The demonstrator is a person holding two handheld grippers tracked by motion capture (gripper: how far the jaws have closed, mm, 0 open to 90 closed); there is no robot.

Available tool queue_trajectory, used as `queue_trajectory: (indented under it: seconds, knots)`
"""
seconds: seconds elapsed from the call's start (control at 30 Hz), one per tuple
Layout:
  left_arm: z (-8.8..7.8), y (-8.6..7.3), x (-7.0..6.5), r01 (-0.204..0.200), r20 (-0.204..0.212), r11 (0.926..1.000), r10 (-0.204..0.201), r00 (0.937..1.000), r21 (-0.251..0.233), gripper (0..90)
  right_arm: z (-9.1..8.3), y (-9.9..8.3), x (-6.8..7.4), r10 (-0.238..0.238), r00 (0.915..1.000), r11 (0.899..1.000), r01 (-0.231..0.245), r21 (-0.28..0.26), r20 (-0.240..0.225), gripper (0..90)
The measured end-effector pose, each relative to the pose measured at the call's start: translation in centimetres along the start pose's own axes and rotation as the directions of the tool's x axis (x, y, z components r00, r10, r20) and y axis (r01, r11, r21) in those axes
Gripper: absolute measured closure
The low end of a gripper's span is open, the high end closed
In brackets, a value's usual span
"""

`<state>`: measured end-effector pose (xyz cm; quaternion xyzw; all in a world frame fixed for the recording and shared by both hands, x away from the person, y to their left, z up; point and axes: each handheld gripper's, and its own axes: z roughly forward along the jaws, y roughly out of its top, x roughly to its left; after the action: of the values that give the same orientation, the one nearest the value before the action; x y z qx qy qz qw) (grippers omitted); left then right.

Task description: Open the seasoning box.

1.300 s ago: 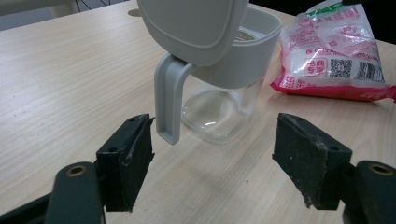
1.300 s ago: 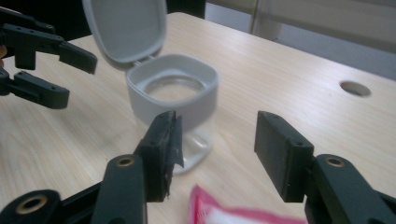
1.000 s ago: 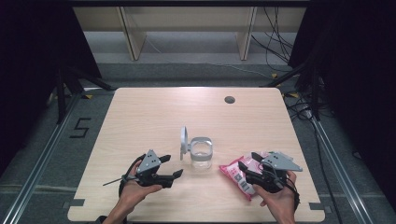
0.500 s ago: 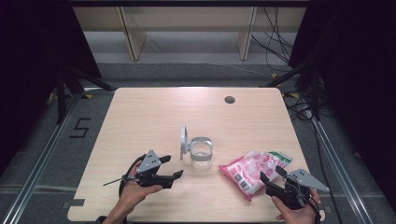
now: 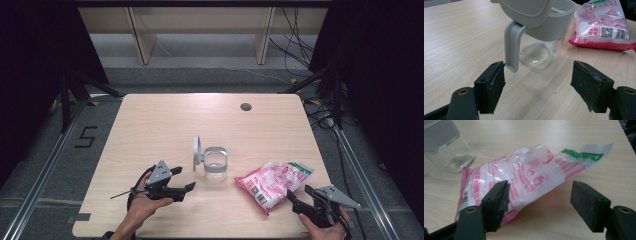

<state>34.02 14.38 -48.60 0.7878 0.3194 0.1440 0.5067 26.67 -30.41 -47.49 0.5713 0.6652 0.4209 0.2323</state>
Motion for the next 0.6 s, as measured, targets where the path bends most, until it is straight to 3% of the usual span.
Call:
queue_trajectory:
  seconds: [0.1,0.13,0.17,0.23,0.3,0.37,0.43,0.5,0.57,0.6]
  knots:
    - [0.1,0.0,0.0,0.007,0.002,1.0,-0.007,1.0,-0.001,26.1,0.5,-0.2,-0.5,-0.016,0.9998,1.0,0.016,0.018,-0.015,29.2]
    - [0.1,0.0,0.0,0.007,0.002,1.0,-0.007,1.0,0.0,26.0,0.5,-0.3,-0.4,0.017,0.9996,0.999,-0.017,0.028,-0.022,29.2]
    - [0.0,0.0,0.0,0.006,-0.001,1.0,-0.006,1.0,0.002,26.0,0.8,-0.3,-0.7,-0.014,0.999,1.0,0.015,0.008,-0.043,29.3]
    - [0.1,0.0,0.0,0.013,0.006,0.9999,-0.013,0.9999,-0.003,26.1,1.2,-0.3,-0.6,-0.006,0.9987,1.0,0.007,0.022,-0.051,29.0]
    - [0.2,0.0,0.0,0.008,0.007,1.0,-0.008,0.9999,0.001,26.1,1.4,-0.3,-0.7,-0.02,0.9993,0.999,0.021,0.035,-0.031,28.5]
    - [0.2,-0.1,-0.1,0.013,0.003,0.9999,-0.013,0.9999,0.003,26.1,1.7,-0.2,-0.4,0.029,0.9982,0.999,-0.028,0.026,-0.053,28.2]
    - [0.2,0.0,0.0,0.01,0.01,0.9999,-0.01,0.9999,-0.002,26.1,2.0,0.0,-0.5,0.017,0.9974,1.0,-0.016,0.025,-0.07,28.2]
    - [0.2,0.0,0.1,0.009,0.01,1.0,-0.009,0.9999,-0.003,26.1,2.2,0.1,-0.9,0.0,0.9987,0.999,0.002,0.039,-0.051,28.0]
    - [0.1,-0.1,0.1,0.01,-0.002,0.9999,-0.01,0.9999,0.005,26.1,2.5,0.1,-0.8,0.072,0.9946,0.997,-0.071,0.023,-0.075,27.6]
    - [0.2,-0.1,0.1,0.013,-0.001,0.9999,-0.013,0.9999,0.005,26.1,2.7,0.2,-1.2,0.031,0.9968,0.999,-0.03,0.019,-0.073,27.6]
